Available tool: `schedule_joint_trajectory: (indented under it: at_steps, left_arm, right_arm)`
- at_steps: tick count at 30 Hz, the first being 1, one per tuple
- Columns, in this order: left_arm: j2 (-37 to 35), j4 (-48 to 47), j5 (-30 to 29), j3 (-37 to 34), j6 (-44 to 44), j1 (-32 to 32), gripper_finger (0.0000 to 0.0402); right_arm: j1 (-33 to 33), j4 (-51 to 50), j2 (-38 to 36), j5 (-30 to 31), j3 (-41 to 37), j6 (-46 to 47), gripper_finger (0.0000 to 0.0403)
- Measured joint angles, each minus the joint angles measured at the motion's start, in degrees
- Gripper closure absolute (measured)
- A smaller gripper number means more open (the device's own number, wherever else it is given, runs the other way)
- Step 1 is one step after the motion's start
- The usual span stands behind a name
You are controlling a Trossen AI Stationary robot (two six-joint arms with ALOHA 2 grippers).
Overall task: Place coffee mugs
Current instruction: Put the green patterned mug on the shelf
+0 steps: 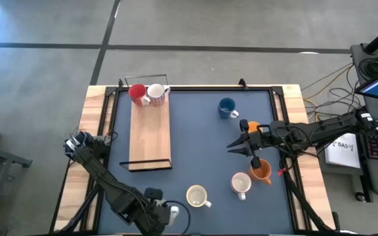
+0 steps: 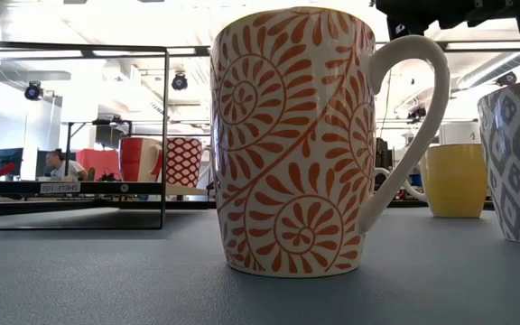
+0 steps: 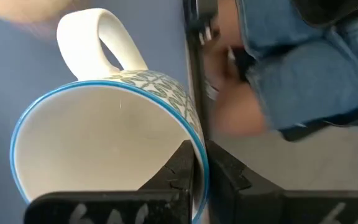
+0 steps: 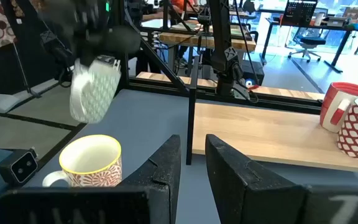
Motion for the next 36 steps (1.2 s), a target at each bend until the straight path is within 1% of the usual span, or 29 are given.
schedule_joint_trajectory:
  at_steps: [5,7,10,14,18,23,27,30,36]
  left_arm:
    - [0.00,-11.36,-10.94,12.39,9.51,0.88,0.0395]
    - [0.00,-14.46,-15.18,17.07,12.76,1.36,0.0395]
    - [-0.14,-20.77,-20.45,22.74,15.87,2.57,0.0395]
    - [-0.17,-28.27,-24.09,27.41,17.07,5.53,0.0395]
    - [-1.33,-27.88,-24.57,27.49,21.56,10.18,0.0395]
    - [-3.53,-28.14,-24.43,23.70,25.16,16.92,0.0395]
    - [-6.62,-28.19,-22.65,17.20,25.18,23.19,0.0395]
    - [-10.00,-28.17,-22.04,9.58,23.42,27.57,0.0395]
    - [-17.87,-27.71,-20.14,-8.32,19.88,35.90,0.0395]
  right_arm:
    - [0.01,-0.08,0.02,0.00,-0.39,0.07,0.0339]
    - [0.01,-0.03,0.02,0.00,-0.42,0.07,0.0339]
    - [0.01,-0.01,0.02,0.00,-0.42,-0.05,0.0339]
    - [-0.01,0.00,0.02,0.00,-0.42,-0.08,0.0339]
    - [-0.01,0.01,0.02,0.00,-0.42,-0.10,0.0339]
    - [-0.01,0.05,0.12,0.00,-0.42,-0.11,0.0339]
    - [-0.01,0.08,0.58,0.00,-0.44,-0.12,0.0339]
    - [-0.01,0.00,0.68,0.00,-0.44,-0.15,0.0339]
    - [-0.01,0.01,0.68,0.02,-0.44,-0.26,0.0339]
